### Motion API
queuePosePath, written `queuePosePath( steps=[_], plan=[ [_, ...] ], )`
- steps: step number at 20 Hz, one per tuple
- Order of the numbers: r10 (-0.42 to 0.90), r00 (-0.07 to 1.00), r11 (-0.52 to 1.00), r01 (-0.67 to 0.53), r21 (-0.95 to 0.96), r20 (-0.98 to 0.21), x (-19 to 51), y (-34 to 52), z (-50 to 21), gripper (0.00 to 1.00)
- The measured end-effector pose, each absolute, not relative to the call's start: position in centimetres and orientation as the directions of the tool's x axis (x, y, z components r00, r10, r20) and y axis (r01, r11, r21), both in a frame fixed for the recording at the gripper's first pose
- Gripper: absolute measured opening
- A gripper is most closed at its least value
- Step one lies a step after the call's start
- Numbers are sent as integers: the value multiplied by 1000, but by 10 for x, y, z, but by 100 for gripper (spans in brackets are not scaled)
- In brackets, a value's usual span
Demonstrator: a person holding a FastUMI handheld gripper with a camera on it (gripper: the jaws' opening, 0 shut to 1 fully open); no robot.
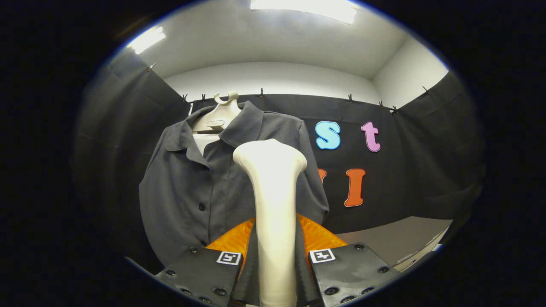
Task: Iron the clothes twice with a garment steamer, once on the left side and once on the right side.
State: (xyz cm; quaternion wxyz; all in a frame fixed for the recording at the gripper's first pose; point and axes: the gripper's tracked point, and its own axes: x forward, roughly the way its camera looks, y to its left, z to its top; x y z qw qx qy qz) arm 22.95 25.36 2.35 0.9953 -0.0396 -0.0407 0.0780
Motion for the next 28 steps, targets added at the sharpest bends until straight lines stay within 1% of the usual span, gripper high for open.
queuePosePath(
  steps=[4, 10, 17, 28],
  plan=[
    [175, 984, 980, -173, -98, 18, 240, 265, -2, 44],
    [180, 984, 975, -178, -130, 2, 234, 266, -22, 44],
    [186, 980, 972, -193, -134, -66, 210, 260, -59, 44],
    [195, 959, 967, -222, -123, -204, 176, 255, -143, 45]
  ],
)
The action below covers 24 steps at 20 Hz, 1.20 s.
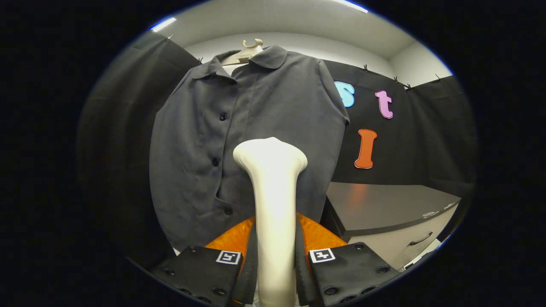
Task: Iron the clothes twice with a garment steamer, once on the left side and once on the right side.
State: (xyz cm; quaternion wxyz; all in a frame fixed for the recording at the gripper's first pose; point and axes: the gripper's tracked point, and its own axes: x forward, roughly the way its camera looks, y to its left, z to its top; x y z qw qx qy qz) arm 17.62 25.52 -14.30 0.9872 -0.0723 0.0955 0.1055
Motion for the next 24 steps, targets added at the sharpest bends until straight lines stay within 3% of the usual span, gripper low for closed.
queuePosePath(
  steps=[24],
  plan=[
    [189, 871, 948, -283, -148, -454, 118, 242, -278, 45]
  ],
)
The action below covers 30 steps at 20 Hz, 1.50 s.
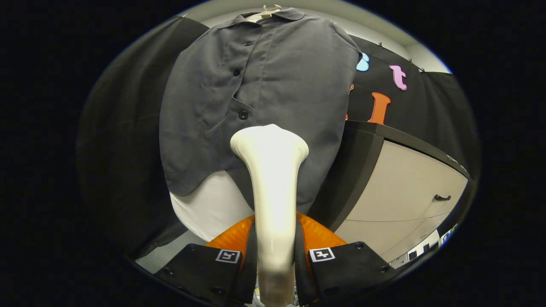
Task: Iron the clothes twice with a garment steamer, once on the left side and once on the right side.
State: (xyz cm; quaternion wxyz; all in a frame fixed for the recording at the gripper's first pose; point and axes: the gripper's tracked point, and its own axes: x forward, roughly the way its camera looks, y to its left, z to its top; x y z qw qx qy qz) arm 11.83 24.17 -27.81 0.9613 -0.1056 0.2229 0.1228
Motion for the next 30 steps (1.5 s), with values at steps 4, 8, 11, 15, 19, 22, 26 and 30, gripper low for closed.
queuePosePath(
  steps=[4, 8, 11, 15, 19, 22, 26, 30],
  plan=[
    [189, 866, 947, -285, -146, -463, 119, 241, -279, 45],
    [210, 864, 948, -294, -121, -459, 118, 243, -270, 45],
    [245, 884, 950, -301, -83, -398, 116, 248, -229, 45],
    [328, 889, 933, -358, -37, -321, 124, 275, -168, 45],
    [387, 900, 914, -403, -46, -201, 140, 304, -91, 45],
    [462, 878, 883, -469, -26, -129, 144, 330, -45, 44],
    [505, 861, 859, -508, -68, -59, 168, 362, -1, 44],
    [527, 848, 841, -530, -106, -53, 195, 394, 10, 44]
  ],
)
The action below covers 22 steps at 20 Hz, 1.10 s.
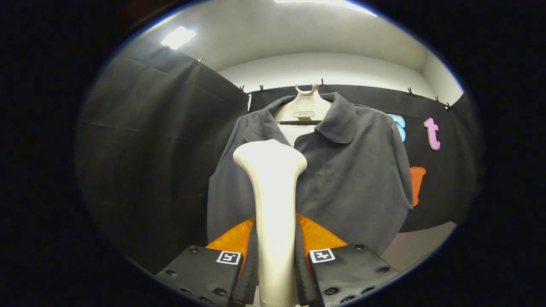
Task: Iron the clothes twice with a garment steamer, once on the left side and once on the right side.
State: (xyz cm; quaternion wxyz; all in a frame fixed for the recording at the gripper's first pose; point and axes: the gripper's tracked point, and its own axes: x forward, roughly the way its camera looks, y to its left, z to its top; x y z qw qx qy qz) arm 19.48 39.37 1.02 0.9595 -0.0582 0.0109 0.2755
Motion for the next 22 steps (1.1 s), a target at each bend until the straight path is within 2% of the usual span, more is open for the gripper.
queuePosePath(
  steps=[12, 22],
  plan=[
    [546, 836, 825, -548, -136, -53, 210, 420, -2, 44],
    [570, 808, 800, -587, -122, -149, 193, 417, -59, 45]
  ],
)
